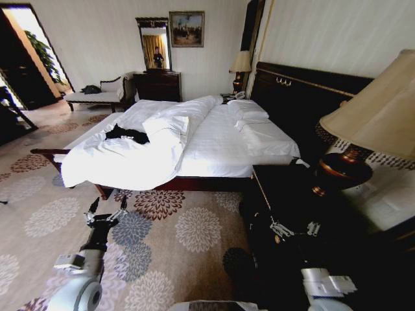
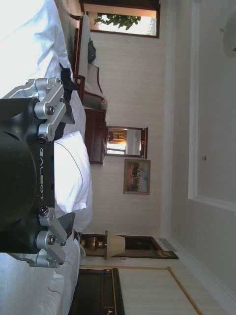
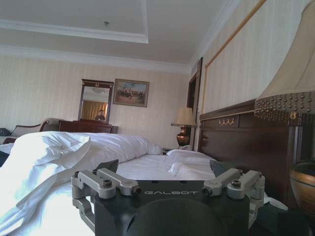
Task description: Fold the clothes on the bed.
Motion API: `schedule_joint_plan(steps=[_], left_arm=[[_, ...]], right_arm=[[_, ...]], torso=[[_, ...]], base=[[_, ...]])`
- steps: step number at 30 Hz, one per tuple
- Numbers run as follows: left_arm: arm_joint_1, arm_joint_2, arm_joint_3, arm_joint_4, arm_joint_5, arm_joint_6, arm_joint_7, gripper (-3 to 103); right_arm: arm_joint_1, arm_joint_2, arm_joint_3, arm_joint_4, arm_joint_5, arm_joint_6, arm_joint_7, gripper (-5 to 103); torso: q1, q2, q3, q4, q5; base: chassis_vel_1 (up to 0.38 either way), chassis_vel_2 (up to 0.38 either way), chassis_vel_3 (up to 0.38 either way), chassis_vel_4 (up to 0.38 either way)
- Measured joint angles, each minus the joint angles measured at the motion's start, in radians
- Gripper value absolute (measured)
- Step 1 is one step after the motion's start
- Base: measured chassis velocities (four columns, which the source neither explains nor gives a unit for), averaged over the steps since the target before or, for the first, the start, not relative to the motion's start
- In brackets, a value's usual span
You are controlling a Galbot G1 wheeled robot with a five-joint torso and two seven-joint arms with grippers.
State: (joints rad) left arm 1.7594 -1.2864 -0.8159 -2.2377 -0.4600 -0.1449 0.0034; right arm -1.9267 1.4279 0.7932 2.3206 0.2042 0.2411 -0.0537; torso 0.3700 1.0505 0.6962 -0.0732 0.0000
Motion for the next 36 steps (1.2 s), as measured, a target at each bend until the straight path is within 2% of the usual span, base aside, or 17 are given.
schedule_joint_plan(steps=[36], left_arm=[[-0.014, -0.009, 0.011, 0.005, 0.001, 0.01, -0.003, 100]], right_arm=[[0.013, 0.011, -0.006, -0.009, 0.015, 0.021, 0.001, 100]], torso=[[0.0, 0.0, 0.0, 0.0, 0.0]], base=[[-0.078, 0.078, 0.083, -0.078]])
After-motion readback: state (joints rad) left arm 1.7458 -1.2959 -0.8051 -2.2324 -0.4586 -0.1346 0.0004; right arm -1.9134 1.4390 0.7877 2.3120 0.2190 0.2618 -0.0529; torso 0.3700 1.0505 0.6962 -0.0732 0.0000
